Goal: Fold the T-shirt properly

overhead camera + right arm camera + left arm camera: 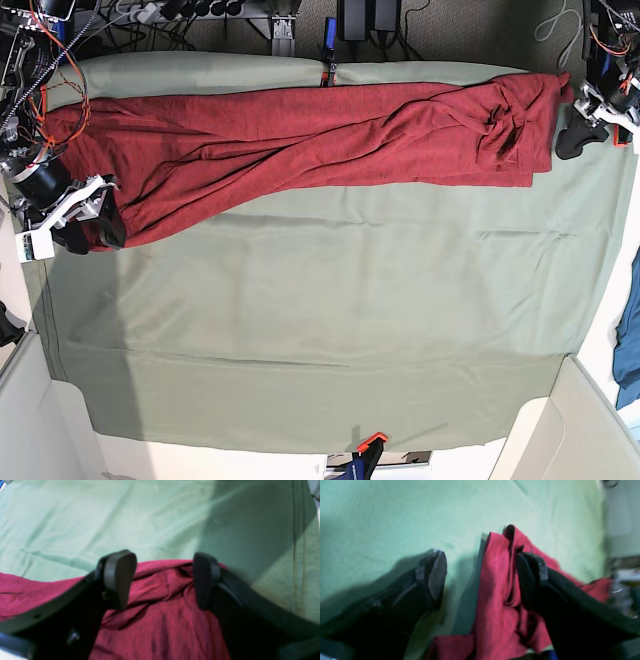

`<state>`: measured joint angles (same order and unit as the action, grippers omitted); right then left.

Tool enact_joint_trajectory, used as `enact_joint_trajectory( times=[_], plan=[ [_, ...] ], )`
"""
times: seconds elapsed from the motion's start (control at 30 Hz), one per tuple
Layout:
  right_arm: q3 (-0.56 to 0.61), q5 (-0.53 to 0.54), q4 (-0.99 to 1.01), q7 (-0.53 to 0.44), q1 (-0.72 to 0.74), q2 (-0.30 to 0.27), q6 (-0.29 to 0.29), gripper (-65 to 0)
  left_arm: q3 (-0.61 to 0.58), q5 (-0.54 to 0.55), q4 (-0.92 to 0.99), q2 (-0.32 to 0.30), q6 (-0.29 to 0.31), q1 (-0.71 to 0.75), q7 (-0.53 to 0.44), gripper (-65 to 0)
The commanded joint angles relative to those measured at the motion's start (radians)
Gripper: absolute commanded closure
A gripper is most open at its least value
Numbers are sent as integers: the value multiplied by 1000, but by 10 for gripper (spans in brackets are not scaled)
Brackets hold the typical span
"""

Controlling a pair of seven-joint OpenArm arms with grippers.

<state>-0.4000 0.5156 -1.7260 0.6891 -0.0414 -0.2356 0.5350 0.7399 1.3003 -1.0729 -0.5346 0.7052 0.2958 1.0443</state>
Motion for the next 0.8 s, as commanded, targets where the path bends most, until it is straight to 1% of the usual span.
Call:
enact_joint_trajectory(
  times=[0.0, 0.13, 0.27, 0.47, 0.6, 0.77],
  plan=[
    [-6, 19, -16, -22, 13, -14, 0, -384, -2, -4, 6, -14, -7, 3, 69, -466],
    [-6, 23, -16, -23, 13, -13, 0, -383, -2, 60, 14, -15, -7, 4, 162, -466],
    [-6, 27, -16, -23, 13, -13, 0, -384, -2, 155, 5, -14, -7, 22, 243, -466],
    [-6, 27, -16, -23, 13, -13, 0, -383, -2, 160, -101, -14, -7, 56, 257, -465],
    [-6, 27, -16, -23, 13, -13, 0, -383, -8, 138, -170, -14, -7, 56, 257, -465],
    [-6, 27, -16, -23, 13, -13, 0, -383, -86, 141, -195, -14, -7, 56, 254, -465]
  ],
)
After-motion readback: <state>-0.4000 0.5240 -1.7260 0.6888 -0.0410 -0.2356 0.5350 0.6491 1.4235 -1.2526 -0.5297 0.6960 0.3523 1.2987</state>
